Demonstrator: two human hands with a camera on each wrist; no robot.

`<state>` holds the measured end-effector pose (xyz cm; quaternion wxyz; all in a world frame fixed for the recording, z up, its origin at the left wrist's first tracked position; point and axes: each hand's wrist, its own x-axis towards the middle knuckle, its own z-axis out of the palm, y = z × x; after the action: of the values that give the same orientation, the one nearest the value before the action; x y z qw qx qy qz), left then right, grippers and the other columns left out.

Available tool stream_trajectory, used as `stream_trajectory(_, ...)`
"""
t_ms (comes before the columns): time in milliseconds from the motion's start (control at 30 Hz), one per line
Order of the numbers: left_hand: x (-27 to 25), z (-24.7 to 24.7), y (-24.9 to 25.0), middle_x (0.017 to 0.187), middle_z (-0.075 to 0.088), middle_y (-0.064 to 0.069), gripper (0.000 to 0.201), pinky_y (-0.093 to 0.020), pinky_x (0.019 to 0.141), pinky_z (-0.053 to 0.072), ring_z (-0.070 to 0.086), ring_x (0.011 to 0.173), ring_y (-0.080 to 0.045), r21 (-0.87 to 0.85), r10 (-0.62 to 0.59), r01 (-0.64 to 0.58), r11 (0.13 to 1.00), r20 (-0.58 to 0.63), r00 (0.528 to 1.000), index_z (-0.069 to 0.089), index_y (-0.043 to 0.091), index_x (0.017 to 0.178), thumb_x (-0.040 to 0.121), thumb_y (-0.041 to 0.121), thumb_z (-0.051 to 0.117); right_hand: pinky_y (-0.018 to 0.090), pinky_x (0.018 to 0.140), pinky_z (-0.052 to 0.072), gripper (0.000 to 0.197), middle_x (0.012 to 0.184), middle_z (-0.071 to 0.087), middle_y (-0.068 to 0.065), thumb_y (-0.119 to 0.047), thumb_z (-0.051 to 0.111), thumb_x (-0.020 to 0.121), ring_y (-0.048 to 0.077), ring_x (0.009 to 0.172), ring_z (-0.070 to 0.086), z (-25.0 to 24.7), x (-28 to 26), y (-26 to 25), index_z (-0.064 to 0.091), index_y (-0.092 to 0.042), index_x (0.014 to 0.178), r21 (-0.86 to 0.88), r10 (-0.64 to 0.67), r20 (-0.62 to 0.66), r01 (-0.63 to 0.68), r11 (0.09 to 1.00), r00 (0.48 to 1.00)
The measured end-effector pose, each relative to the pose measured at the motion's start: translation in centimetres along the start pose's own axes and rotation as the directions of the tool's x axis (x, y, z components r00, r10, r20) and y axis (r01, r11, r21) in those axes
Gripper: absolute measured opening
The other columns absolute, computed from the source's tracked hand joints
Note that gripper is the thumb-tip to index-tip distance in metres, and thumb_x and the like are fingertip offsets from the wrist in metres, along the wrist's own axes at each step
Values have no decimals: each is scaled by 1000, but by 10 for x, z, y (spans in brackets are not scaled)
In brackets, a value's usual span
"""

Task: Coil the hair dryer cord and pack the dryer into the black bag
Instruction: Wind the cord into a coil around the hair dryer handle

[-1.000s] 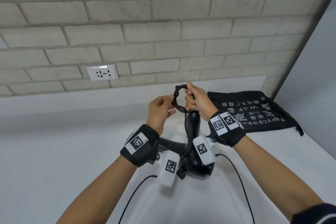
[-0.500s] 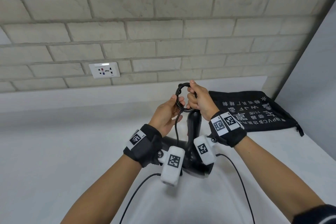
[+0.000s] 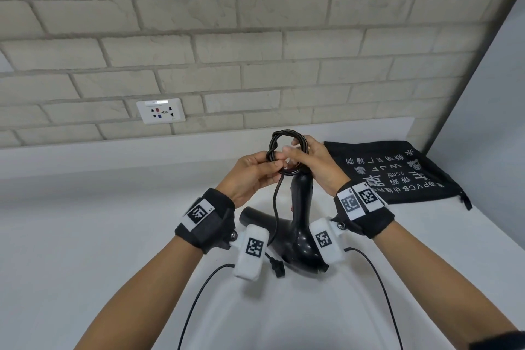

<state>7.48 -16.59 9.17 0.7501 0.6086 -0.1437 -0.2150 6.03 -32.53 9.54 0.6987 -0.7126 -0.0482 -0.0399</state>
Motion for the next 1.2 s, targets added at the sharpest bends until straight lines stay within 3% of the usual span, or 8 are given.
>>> stream_trajectory(133,0,-2,5,70,70,8,18,-12,65,53,67,68,-1,5,6,-6,1000,4,1000,65,13,94,87,1,54,16,79,48,56,89,57,-3,-7,78,68,9,86,58,-3,-15,14,45,-15,113,-146,30,1,-30,989,1000)
stream_trajectory(267,2,-1,9,81,66,2,18,-11,65,53,67,71,-1,63,12,-12,998,0,1000,65,14,94,87,1,55,30,88,49,68,96,59,2,-6,82,62,13,90,58,0,-16,13,45,-9,119,-151,25,-21,-28,988,999)
stream_trajectory(400,2,-4,17,80,69,3,17,-14,68,55,67,74,-1,117,17,-18,993,7,1000,65,11,96,86,1,57,26,80,49,56,90,62,3,-6,82,63,11,80,58,6,-15,15,53,-6,111,-198,7,0,-7,980,1000)
stream_trajectory(633,0,-6,30,90,67,3,14,-12,71,55,66,74,0,251,78,-69,965,-29,996,65,6,97,84,2,60,19,52,52,20,50,64,-4,3,66,78,7,48,62,19,-14,17,61,-15,84,-123,-16,38,21,992,999)
stream_trajectory(800,2,-2,25,79,68,1,27,-11,66,55,66,65,2,249,111,-82,965,-107,988,62,-5,110,84,0,60,17,58,54,43,56,70,1,5,65,79,10,55,68,18,-13,15,54,-7,119,21,29,85,-31,999,996)
stream_trajectory(900,4,4,23,78,65,-4,25,-10,63,54,65,59,3,246,132,-93,965,-146,980,61,-6,108,84,-2,59,16,57,53,58,74,74,6,-1,68,77,17,72,73,11,-11,14,46,-16,128,113,129,79,-137,984,989)
stream_trajectory(1067,10,9,20,76,63,-5,23,-10,59,54,62,52,1,227,157,-103,968,-236,959,62,-9,105,83,-4,60,20,56,52,6,93,66,9,-16,55,89,21,89,67,4,-7,-1,60,-15,93,293,260,150,-294,910,954)
stream_trajectory(1200,13,16,19,74,63,-6,17,-10,56,53,61,50,0,240,179,-116,964,-258,949,65,-6,98,81,-4,62,19,55,52,14,81,68,6,-9,49,90,13,76,69,0,-4,-2,62,-9,85,426,315,168,-357,832,934)
